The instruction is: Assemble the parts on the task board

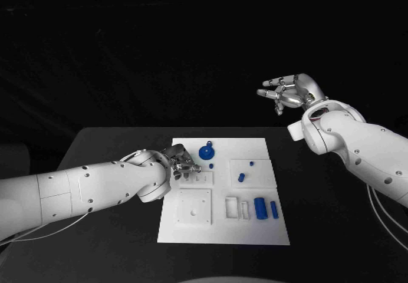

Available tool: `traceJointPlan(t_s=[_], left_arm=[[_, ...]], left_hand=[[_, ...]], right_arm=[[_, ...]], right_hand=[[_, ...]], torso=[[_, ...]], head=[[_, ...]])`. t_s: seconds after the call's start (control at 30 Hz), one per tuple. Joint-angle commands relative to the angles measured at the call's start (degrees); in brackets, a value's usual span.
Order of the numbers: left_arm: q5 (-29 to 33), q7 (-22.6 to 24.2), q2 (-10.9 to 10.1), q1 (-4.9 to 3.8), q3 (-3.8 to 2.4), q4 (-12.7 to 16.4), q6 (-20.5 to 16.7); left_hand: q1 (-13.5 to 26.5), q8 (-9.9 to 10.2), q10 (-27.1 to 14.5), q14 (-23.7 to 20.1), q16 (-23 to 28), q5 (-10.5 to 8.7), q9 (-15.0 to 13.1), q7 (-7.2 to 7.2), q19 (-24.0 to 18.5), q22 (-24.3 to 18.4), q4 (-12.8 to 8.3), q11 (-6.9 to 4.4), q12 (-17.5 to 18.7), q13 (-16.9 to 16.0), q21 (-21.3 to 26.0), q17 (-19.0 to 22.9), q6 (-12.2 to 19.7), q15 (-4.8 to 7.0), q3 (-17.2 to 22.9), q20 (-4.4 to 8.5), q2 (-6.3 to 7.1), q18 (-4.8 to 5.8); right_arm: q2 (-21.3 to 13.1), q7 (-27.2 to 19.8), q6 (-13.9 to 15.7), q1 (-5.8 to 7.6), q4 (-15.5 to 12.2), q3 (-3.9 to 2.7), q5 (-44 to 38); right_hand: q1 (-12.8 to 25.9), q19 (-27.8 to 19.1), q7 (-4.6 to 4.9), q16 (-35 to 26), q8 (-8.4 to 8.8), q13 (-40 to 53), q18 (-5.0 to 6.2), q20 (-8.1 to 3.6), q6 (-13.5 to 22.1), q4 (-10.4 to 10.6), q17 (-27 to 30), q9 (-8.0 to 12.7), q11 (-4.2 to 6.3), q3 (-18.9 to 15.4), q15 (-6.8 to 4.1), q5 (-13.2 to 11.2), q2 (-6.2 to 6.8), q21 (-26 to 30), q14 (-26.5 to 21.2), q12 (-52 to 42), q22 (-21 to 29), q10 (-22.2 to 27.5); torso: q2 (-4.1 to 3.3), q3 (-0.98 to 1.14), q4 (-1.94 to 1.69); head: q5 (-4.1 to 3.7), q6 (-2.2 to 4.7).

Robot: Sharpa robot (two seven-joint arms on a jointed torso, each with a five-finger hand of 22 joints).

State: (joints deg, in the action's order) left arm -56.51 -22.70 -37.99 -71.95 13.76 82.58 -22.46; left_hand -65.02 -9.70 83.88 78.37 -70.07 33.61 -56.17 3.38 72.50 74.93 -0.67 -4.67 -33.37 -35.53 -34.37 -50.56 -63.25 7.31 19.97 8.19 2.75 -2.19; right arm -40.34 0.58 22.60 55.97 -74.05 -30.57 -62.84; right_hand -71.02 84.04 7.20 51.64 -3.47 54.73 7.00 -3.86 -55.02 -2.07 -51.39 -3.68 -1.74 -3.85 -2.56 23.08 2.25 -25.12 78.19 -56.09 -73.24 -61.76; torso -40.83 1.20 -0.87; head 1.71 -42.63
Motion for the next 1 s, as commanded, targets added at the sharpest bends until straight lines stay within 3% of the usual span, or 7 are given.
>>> traceJointPlan(t_s=[0.03, 0.23, 0.57, 0.63, 0.73, 1.0], left_arm=[[5.2, -2.4, 0.5, 0.08, -0.01, -0.5, -0.2], [7.3, -3.4, 1.0, 0.28, -0.01, -1.5, 1.1], [6.4, -3.9, 1.3, 0.91, 0.00, -2.1, 1.7], [6.0, -3.9, 1.4, 1.02, 0.00, -2.1, 1.9], [5.7, -3.8, 1.5, 1.18, 0.00, -2.2, 2.2], [4.8, -3.6, 1.6, 1.40, 0.00, -2.1, 2.0]], left_hand=[[-0.2, 0.1, 1.2, 0.3, 0.1, -0.07, -0.2, -4.49, 0.5, 1.0, -3.3, -0.33, 0.3, -0.1, 0.1, -0.2, -5.0, 0.04, 3.5, 0.03, 0.12, -0.57], [-0.2, 0.1, 1.3, 0.5, 0.2, -0.46, -0.3, -4.54, 0.7, 1.0, -3.3, -0.35, 0.4, -0.2, 0.1, -0.4, -5.1, 0.11, 3.5, 0.11, 0.09, -0.58], [-0.4, 0.5, 1.5, 0.7, 0.1, -0.79, 0.2, -4.53, 0.6, 1.0, -3.7, -0.31, 0.5, -0.3, 0.1, -0.9, -5.5, 0.02, 3.4, 0.00, 0.33, -0.55], [-1.2, 1.0, 1.9, 0.8, 0.1, -1.54, 2.2, -4.56, 0.6, 1.0, -4.4, -0.22, 0.6, -0.3, 0.1, -1.4, -6.7, -0.09, 3.0, -0.16, 1.10, -0.59], [-2.7, 1.8, 2.4, 1.3, 0.4, -1.94, 8.1, -4.45, 0.6, 1.0, -4.4, -0.13, 1.0, 0.1, 0.0, -2.0, -8.4, -0.30, 1.9, -0.53, 1.77, -0.97], [-3.5, 0.5, 2.5, 1.7, 0.7, -2.24, 10.9, -4.49, 0.8, 1.0, -4.4, -0.11, 0.7, 0.5, 0.0, -3.0, -8.4, -0.33, 1.3, -0.62, 2.25, -1.07]], right_arm=[[0.2, 0.1, -0.4, 0.09, 0.0, -0.04, -0.1], [0.3, 0.5, -0.8, 0.13, -0.2, -0.04, -0.4], [0.3, 0.6, -1.3, 0.14, -0.3, -0.04, -0.7], [0.3, 0.6, -1.4, 0.14, -0.4, -0.04, -0.8], [0.4, 0.5, -1.6, 0.14, -0.4, -0.04, -0.9], [0.4, 0.6, -1.7, 0.14, -0.4, -0.04, -1.0]], right_hand=[[0.2, 2.3, 0.02, 0.2, -0.14, -0.1, 0.58, -0.08, -0.4, 0.1, 0.1, -0.1, 0.38, -0.1, -0.33, 0.3, -0.47, -0.2, 0.1, -0.2, -0.1, 0.2], [0.2, 2.3, 0.00, 0.2, -0.16, -0.1, 0.58, -0.08, -0.4, 0.2, 0.1, -0.1, 0.39, 0.0, -0.33, 0.4, -0.52, -0.1, 0.1, -0.1, -0.1, 0.3], [0.6, 2.4, 0.00, 0.2, -0.15, -0.1, 0.57, -0.11, -0.4, 0.4, 0.1, -0.1, 0.40, -0.1, -0.36, 0.9, -0.84, -0.1, 0.2, -0.3, -0.2, 0.2], [0.6, 2.4, -0.01, 0.3, -0.14, -0.1, 0.56, -0.11, -0.4, 0.5, 0.1, -0.1, 0.41, -0.1, -0.36, 1.0, -0.85, -0.1, 0.2, -0.3, -0.2, 0.2], [0.7, 2.4, -0.01, 0.3, -0.14, -0.1, 0.55, -0.12, -0.4, 0.5, 0.1, -0.1, 0.42, -0.1, -0.37, 1.1, -0.91, -0.3, 0.2, -0.4, -0.3, 0.1], [1.0, 2.4, -0.02, 0.3, -0.15, -0.1, 0.55, -0.13, -0.5, 0.9, 0.1, -0.1, 0.42, -0.1, -0.37, 1.4, -1.06, -0.3, 0.2, -0.4, -0.4, 0.1]], torso=[[-0.04, 0.01, 0.16], [0.00, 0.15, 0.05], [0.01, 0.09, 0.10], [0.01, 0.11, 0.10], [-0.01, 0.13, 0.08], [0.01, 0.10, 0.08]], head=[[0.16, -0.29], [0.10, -0.53], [0.00, -0.46], [-0.02, -0.54], [0.00, -0.70], [0.00, -0.81]])
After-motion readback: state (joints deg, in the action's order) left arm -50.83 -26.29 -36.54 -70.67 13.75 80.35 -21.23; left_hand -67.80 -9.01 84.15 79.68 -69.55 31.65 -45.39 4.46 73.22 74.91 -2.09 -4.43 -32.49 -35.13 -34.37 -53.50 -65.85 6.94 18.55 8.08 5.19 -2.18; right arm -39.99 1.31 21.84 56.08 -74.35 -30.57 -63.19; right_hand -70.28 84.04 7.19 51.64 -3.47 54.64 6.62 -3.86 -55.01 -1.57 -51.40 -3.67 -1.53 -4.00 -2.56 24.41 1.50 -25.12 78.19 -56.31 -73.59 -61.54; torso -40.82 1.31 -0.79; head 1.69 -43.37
